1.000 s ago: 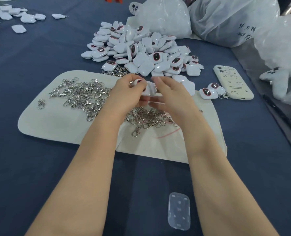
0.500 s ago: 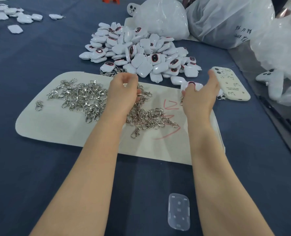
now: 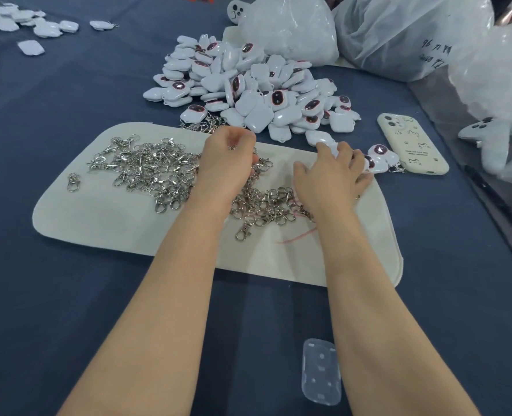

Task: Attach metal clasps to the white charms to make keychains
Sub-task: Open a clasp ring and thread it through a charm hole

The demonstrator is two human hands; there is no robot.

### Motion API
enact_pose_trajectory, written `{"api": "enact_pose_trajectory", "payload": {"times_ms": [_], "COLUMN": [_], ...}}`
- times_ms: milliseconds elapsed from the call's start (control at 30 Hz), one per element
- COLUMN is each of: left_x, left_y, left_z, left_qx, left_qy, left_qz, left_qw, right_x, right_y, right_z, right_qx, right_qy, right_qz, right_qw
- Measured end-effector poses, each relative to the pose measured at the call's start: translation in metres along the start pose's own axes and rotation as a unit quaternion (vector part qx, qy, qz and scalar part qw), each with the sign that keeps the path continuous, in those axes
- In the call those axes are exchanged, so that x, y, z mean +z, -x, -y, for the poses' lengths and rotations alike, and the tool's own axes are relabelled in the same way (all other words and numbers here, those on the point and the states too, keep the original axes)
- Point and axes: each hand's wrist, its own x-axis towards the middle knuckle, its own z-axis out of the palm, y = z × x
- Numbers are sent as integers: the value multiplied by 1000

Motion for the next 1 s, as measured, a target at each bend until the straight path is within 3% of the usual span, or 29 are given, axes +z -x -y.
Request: {"api": "enact_pose_trajectory", "payload": {"times_ms": [133, 467, 733, 900, 1000], "left_x": [0, -1, -5, -4, -2], "left_y": [0, 1, 0, 0, 0], "left_z": [0, -2, -4, -1, -1], "left_qx": [1, 7, 0, -4, -3], "left_qy": [1, 7, 30, 27, 27], "left_qz": [0, -2, -30, -34, -33], "left_qw": [1000, 1000, 999, 999, 999], "right_x": [-3, -2, -2, 4, 4], "right_y": [1, 3, 0, 1, 3], "right_z": [-3, -3, 3, 0, 2], "right_qx": [42, 34, -16, -36, -44], "right_qy": [7, 23, -45, 25, 8], "right_qz": [9, 22, -72, 29, 5], "right_qw": [999, 999, 996, 999, 999]}}
